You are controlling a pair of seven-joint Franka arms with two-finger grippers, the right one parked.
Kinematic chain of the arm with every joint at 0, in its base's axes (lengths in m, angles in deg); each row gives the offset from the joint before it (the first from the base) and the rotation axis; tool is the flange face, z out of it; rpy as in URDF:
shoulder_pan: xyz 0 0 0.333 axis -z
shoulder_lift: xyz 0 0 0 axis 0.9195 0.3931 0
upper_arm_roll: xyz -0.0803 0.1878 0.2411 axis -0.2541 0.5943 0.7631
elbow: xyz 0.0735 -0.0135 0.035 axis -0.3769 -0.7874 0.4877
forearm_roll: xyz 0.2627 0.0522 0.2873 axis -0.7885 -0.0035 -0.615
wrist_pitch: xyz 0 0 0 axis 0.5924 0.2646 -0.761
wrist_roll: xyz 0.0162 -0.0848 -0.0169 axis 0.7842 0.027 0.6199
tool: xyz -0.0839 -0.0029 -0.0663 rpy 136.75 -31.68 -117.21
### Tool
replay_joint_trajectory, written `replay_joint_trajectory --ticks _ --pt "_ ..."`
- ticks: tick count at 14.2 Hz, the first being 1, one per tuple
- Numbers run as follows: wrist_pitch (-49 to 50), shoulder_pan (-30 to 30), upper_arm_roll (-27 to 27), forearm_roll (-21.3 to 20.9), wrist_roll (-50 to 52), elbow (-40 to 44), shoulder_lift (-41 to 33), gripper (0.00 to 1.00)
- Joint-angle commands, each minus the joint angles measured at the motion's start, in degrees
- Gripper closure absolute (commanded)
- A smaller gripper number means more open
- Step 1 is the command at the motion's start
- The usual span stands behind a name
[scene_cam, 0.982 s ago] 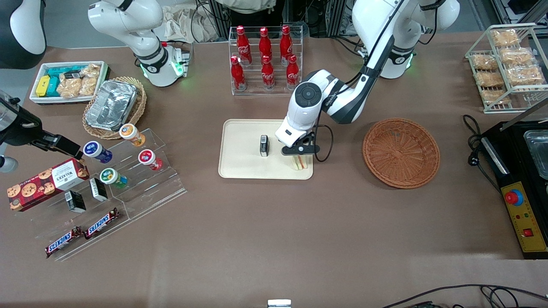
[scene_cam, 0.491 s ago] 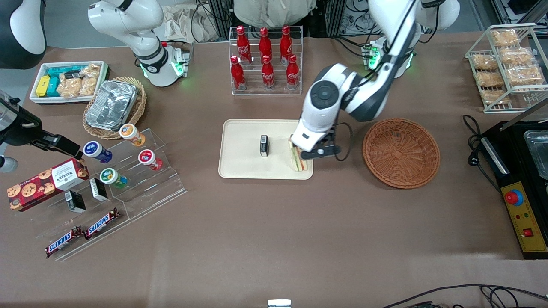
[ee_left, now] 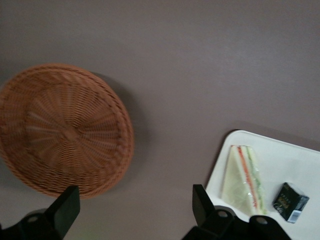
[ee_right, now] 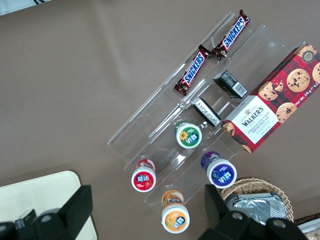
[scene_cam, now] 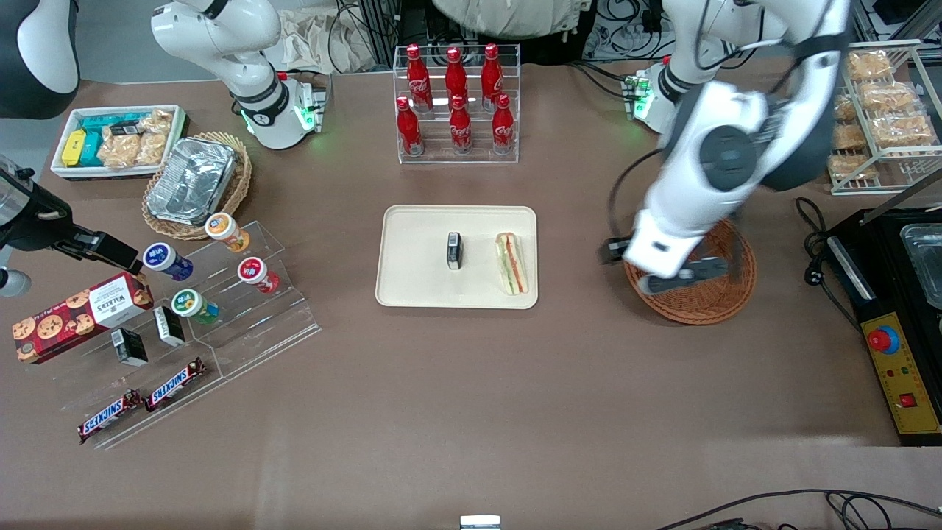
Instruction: Place sandwich from basket to tray
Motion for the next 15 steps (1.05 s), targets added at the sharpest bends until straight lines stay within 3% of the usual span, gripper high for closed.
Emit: replay_joint_trajectory --ticks 1,5,9,15 --pt "3.19 -5.08 -0.73 -1.18 -7.68 -1.18 -3.84 0.0" --pt "6.97 -13.95 -0.99 -0.22 -24.11 -0.75 -7.27 0.0" --pt "8.91 -18.97 -0.82 -0.82 -39.94 -0.66 -9.73 0.0" --pt "9.09 -21.53 -1.52 -0.21 -42.08 7.87 -9.47 0.0"
